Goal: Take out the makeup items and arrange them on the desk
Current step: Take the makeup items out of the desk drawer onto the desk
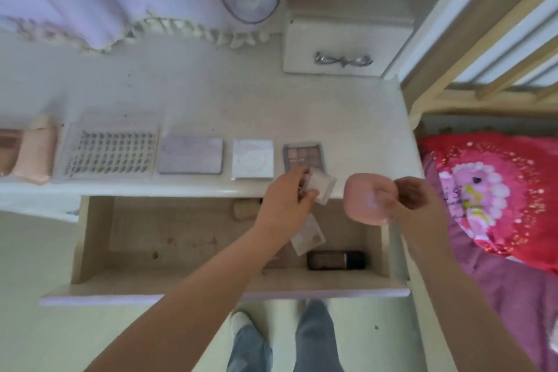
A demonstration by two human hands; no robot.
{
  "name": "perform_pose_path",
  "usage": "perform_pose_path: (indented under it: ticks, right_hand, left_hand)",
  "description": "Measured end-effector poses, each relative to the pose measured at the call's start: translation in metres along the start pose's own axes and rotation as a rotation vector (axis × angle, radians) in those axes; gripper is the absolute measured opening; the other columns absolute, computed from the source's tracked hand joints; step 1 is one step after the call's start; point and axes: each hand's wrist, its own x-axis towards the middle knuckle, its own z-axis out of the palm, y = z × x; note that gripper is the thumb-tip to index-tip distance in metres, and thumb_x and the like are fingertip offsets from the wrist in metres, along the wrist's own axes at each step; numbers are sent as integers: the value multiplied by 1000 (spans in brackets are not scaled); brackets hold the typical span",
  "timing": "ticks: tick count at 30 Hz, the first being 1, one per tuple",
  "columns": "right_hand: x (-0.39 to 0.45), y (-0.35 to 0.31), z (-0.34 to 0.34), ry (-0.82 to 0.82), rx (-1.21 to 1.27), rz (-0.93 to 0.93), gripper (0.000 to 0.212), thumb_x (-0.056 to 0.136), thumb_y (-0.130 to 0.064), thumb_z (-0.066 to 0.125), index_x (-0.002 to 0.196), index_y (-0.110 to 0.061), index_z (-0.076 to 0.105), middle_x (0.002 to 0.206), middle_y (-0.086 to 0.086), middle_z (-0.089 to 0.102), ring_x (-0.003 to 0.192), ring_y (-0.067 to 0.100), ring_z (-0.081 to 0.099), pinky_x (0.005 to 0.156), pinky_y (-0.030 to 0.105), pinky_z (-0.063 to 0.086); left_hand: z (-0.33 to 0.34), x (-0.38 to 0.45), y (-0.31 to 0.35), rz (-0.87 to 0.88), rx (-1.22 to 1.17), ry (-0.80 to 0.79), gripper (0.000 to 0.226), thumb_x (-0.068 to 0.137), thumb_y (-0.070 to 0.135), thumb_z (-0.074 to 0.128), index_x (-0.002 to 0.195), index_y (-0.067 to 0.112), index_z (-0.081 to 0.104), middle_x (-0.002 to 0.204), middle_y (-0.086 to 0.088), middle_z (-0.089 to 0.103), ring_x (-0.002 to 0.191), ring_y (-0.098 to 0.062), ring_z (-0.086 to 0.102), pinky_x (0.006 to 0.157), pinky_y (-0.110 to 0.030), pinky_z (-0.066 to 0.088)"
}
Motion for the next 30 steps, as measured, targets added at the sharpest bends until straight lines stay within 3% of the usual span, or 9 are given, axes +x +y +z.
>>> perform_pose_path:
  ticks: [3, 5, 9, 12, 16, 21, 26, 28, 30]
  right_hand:
    - [42, -4, -24, 73, 36, 4, 23, 75, 0, 68, 85, -18, 56, 79, 0, 60, 62, -4, 58, 51, 6, 45]
    - [67, -1, -32, 47, 24, 30, 22, 77, -3, 67, 92, -15, 56, 86, 5, 60, 71, 8, 57, 54, 10, 45]
    - [97, 8, -31, -61, -54, 51, 21, 79, -7, 65, 93, -17, 55, 87, 0, 58, 72, 8, 54, 60, 14, 39]
    - [111, 16, -28, -145, -130, 34, 19, 80, -12, 65, 92, -19, 52, 83, -6, 55, 76, 9, 52, 63, 12, 36]
    - [122, 24, -28, -218, -174, 28, 18, 83, -15, 63, 100, -12, 57, 87, -4, 55, 84, 14, 52, 73, 23, 37]
    - [125, 32, -26, -212, -365, -115, 29, 85, -20, 59, 111, -6, 57, 93, 1, 54, 84, 15, 50, 71, 21, 34]
    - [120, 35, -23, -174, -444, -214, 31, 88, -15, 54, 116, 0, 53, 115, 17, 52, 98, 29, 53, 78, 21, 33]
    - [113, 34, -25, -126, -425, -244, 30, 89, -15, 53, 114, 2, 53, 114, 20, 53, 98, 30, 53, 79, 20, 33]
    - [97, 31, -29, -25, -377, -416, 25, 88, -14, 51, 103, 6, 57, 100, 22, 57, 89, 24, 53, 76, 23, 38]
  left_hand:
    - [31, 37, 31, -71, 13, 33, 39, 89, 18, 54, 126, 7, 46, 118, -8, 56, 108, -22, 53, 80, -14, 32]
    - [49, 55, 44, -132, 31, 68, 33, 90, 16, 52, 121, 6, 47, 119, -10, 53, 108, -22, 50, 86, -22, 35]
    - [68, 71, 51, -185, 141, 116, 29, 90, 11, 48, 118, 4, 44, 117, -13, 46, 89, -19, 45, 73, -20, 31]
    - [77, 69, 49, -184, 222, 151, 40, 90, 8, 46, 129, 6, 36, 128, -14, 37, 97, -29, 52, 71, -22, 33]
    - [84, 69, 49, -213, 357, 103, 44, 93, 14, 42, 135, 9, 32, 139, -11, 29, 103, -31, 55, 79, -31, 43]
    - [85, 72, 45, -240, 541, 46, 32, 92, 9, 43, 124, 5, 40, 134, -8, 33, 96, -29, 57, 67, -27, 37]
    - [84, 67, 47, -196, 597, 44, 31, 92, 5, 43, 123, 4, 41, 137, -8, 33, 103, -28, 55, 73, -29, 41]
    - [81, 61, 47, -166, 583, 91, 32, 93, 9, 42, 125, 5, 43, 137, -8, 37, 108, -28, 54, 79, -33, 45]
    - [77, 48, 42, -72, 568, 189, 28, 93, 14, 44, 118, 4, 53, 122, -12, 52, 96, -29, 60, 71, -34, 48]
